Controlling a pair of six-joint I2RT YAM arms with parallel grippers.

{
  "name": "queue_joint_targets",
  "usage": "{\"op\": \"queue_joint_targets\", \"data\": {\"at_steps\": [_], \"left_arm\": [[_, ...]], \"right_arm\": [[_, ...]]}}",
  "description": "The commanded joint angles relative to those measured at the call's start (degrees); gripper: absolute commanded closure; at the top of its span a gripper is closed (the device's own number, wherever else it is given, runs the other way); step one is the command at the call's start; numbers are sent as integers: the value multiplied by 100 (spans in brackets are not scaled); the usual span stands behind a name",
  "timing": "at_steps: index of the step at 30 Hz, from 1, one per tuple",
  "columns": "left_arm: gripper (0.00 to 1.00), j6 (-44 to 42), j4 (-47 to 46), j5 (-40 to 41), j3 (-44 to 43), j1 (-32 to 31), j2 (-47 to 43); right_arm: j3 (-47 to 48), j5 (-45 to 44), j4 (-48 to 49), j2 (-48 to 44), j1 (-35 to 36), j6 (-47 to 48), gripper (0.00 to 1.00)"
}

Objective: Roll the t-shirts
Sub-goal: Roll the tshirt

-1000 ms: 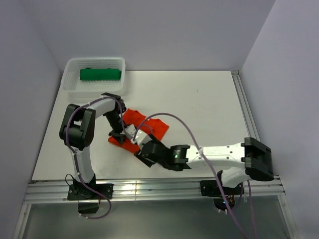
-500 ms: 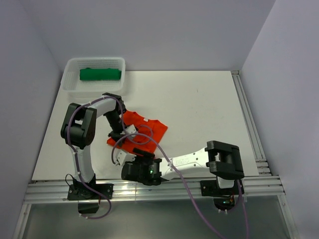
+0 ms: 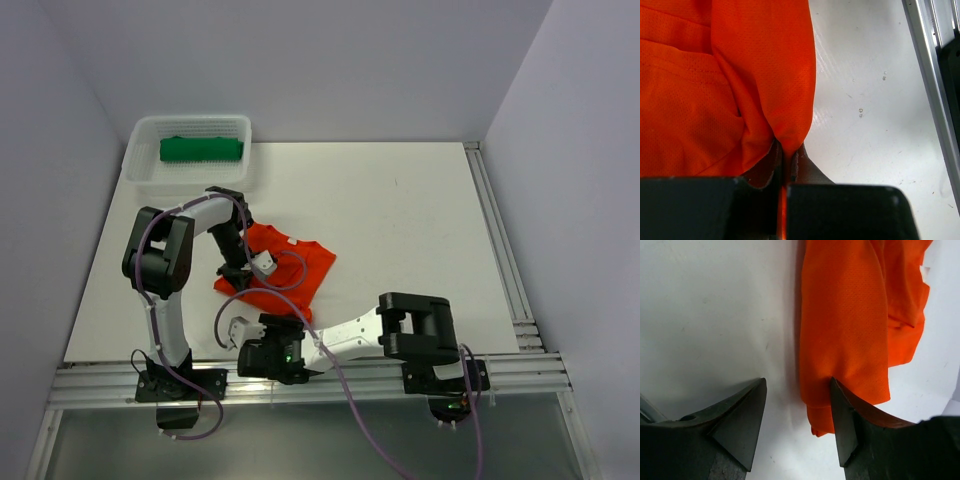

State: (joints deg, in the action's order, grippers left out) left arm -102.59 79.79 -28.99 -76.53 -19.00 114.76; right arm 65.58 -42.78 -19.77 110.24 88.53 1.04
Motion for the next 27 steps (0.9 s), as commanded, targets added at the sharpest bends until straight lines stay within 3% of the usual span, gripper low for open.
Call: {"op": "queue_joint_targets", "data": {"at_steps": [1, 10, 13, 16, 20, 24, 27], "left_arm": [[100, -60, -130, 350, 86, -33, 187], [100, -95, -130, 403, 138, -33, 135], [100, -78, -130, 421, 147, -33, 143], [100, -77, -130, 447, 156, -33, 134], [100, -104, -130, 438, 183, -33, 82], [97, -104, -139, 333, 191, -33, -93], [81, -60, -165, 219, 235, -24, -374]], "right_arm": [[34, -195, 245, 208, -20, 54, 39], [174, -327, 290, 639, -240, 186, 49], [227, -214, 289, 710, -327, 204, 58], [192, -46, 342, 683, -371, 178, 69], [245, 156, 237, 710, -485, 72, 100], [-18, 902, 465, 324, -644, -51, 100], [-238, 1728, 606, -202, -898, -86, 100]]}}
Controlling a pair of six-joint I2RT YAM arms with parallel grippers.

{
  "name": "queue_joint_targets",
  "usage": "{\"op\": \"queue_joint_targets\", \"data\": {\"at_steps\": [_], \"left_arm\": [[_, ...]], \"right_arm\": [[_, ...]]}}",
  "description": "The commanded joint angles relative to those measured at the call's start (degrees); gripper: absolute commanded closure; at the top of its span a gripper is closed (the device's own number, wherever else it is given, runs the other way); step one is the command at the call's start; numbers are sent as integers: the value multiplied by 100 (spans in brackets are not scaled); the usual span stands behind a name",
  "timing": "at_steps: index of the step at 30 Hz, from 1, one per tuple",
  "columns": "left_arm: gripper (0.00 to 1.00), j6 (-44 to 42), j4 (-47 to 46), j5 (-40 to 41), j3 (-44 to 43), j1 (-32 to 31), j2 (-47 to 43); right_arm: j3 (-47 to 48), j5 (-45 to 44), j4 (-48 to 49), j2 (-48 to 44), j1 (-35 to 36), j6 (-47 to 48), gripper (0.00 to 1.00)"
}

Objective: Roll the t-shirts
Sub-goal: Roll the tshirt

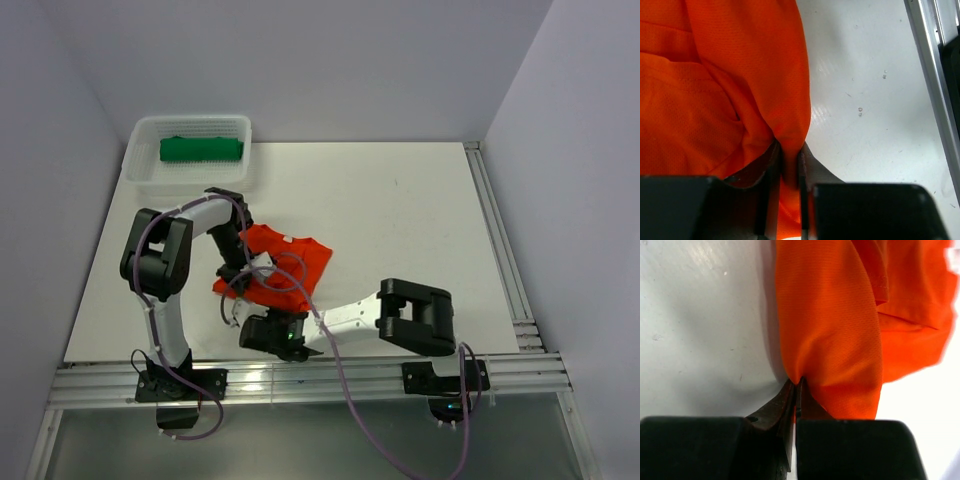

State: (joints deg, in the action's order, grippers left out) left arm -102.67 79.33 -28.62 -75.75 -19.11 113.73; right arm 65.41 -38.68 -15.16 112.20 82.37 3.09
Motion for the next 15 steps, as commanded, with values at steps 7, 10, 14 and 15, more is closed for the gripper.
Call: {"op": "queue_joint_targets", "data": {"at_steps": [7, 10, 14, 15], "left_arm": [[69, -77, -252, -345, 288, 162, -1019], [68, -243, -216, -547, 288, 408, -1292], [64, -394, -251, -793, 332, 759, -1599], [64, -463, -269, -838, 358, 908, -1635]], "right_arm": [[-414, 2873, 206, -980, -923, -292, 100], [-476, 3558, 268, -1122, -1195, -440, 100], [-380, 4332, 136, -1008, -1548, -450, 100], [-371, 4473, 101, -990, -1592, -432, 100]]}}
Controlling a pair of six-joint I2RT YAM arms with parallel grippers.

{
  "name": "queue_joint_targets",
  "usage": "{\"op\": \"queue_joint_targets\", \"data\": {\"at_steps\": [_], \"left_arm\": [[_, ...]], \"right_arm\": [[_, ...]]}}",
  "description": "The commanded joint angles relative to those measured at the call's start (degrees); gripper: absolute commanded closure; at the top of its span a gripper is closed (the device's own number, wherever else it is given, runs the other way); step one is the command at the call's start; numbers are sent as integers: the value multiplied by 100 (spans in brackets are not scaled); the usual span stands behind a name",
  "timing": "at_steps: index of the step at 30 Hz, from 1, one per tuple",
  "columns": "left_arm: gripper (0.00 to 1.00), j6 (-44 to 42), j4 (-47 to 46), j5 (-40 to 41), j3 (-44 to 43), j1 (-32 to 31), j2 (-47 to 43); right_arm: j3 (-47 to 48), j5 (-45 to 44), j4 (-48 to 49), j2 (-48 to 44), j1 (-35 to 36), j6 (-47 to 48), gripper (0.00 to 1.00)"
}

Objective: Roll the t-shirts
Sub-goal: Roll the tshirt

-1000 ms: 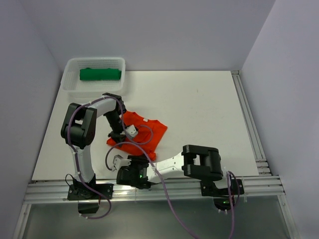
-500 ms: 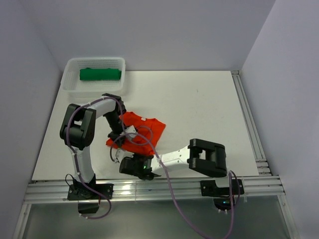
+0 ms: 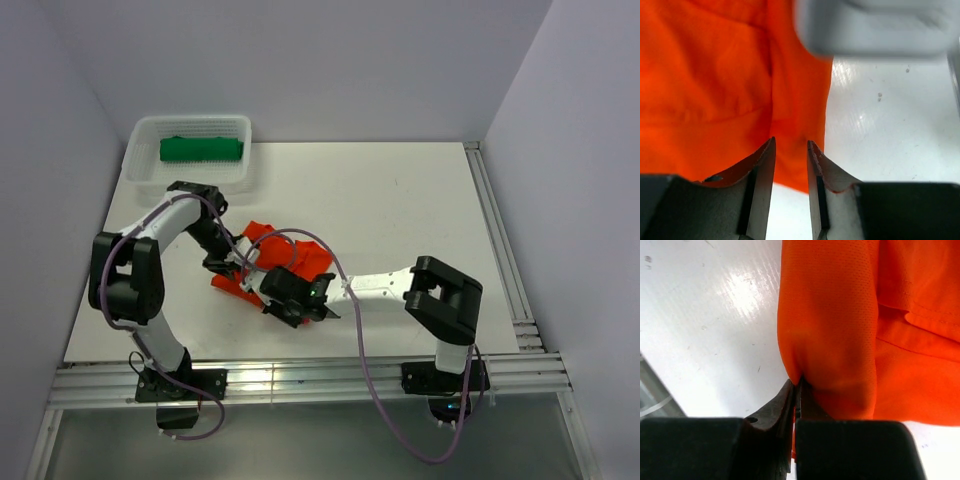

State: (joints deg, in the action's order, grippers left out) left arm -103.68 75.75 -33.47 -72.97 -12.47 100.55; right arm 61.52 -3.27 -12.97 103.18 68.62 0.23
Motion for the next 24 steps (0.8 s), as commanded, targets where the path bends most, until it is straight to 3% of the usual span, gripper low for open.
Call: {"op": "queue_joint_targets", "data": {"at_steps": [1, 14, 24], "left_arm": [[64, -416, 72, -379, 99, 323, -369], [59, -689, -946, -1530, 783, 1220, -1371], [49, -1497, -1860, -1381, 2225, 1238, -2760]], "right_arm": [[36, 1177, -135, -61, -304, -129, 100], [-34, 3146, 5, 150, -1245, -304, 100], [449, 5616, -250, 1134, -2361, -647, 100]]}}
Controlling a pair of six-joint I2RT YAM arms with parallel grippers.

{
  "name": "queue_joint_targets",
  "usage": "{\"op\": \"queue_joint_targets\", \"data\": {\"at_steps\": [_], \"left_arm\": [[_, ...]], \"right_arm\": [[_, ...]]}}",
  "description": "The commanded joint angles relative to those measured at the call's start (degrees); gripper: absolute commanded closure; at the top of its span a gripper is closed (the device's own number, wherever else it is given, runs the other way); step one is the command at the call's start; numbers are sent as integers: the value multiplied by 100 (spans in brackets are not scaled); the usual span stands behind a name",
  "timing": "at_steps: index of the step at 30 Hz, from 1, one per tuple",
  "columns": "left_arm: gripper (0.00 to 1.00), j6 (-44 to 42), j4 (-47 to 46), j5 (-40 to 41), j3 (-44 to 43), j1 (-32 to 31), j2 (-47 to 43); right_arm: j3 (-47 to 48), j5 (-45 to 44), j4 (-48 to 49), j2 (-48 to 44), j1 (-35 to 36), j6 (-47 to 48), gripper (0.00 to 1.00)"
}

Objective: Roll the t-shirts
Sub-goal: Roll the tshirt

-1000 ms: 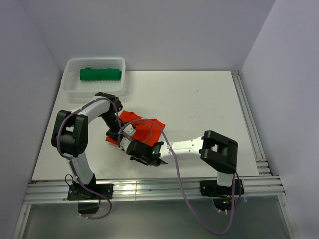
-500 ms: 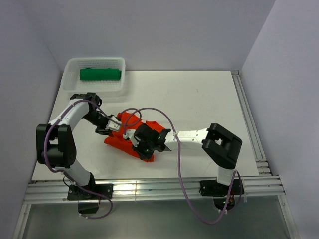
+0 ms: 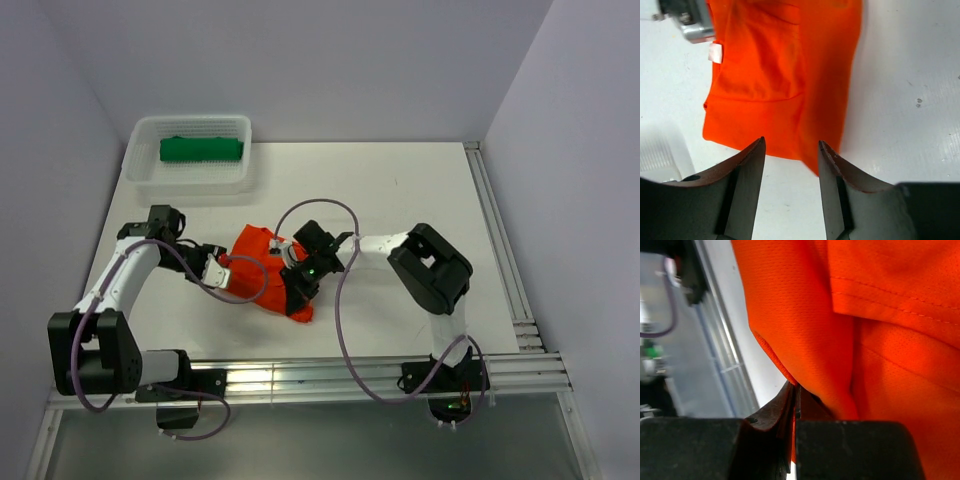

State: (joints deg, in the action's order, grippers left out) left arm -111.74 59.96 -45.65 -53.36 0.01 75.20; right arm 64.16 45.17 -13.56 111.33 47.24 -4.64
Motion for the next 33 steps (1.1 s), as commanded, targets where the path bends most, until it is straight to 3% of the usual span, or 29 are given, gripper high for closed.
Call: {"op": "queue_joint_targets", "data": {"at_steps": [1, 8, 16, 23, 33], "left_arm": [[48, -752, -327, -129, 343, -10, -286], [43, -954, -1039, 74, 1125, -273, -699], [39, -700, -1768, 73, 1337, -651, -603], [40, -155, -2480, 635, 1557, -1213, -279], [58, 179, -1497, 1014, 389, -1565, 1074]], "right_arm": [[193, 1027, -165, 372, -285, -212, 100], [53, 2241, 521, 486, -707, -889, 100], [141, 2462, 293, 477, -752, -845, 100], [228, 2637, 214, 635, -760, -801, 100], [-360, 2418, 1082, 565, -796, -1214, 100]]}}
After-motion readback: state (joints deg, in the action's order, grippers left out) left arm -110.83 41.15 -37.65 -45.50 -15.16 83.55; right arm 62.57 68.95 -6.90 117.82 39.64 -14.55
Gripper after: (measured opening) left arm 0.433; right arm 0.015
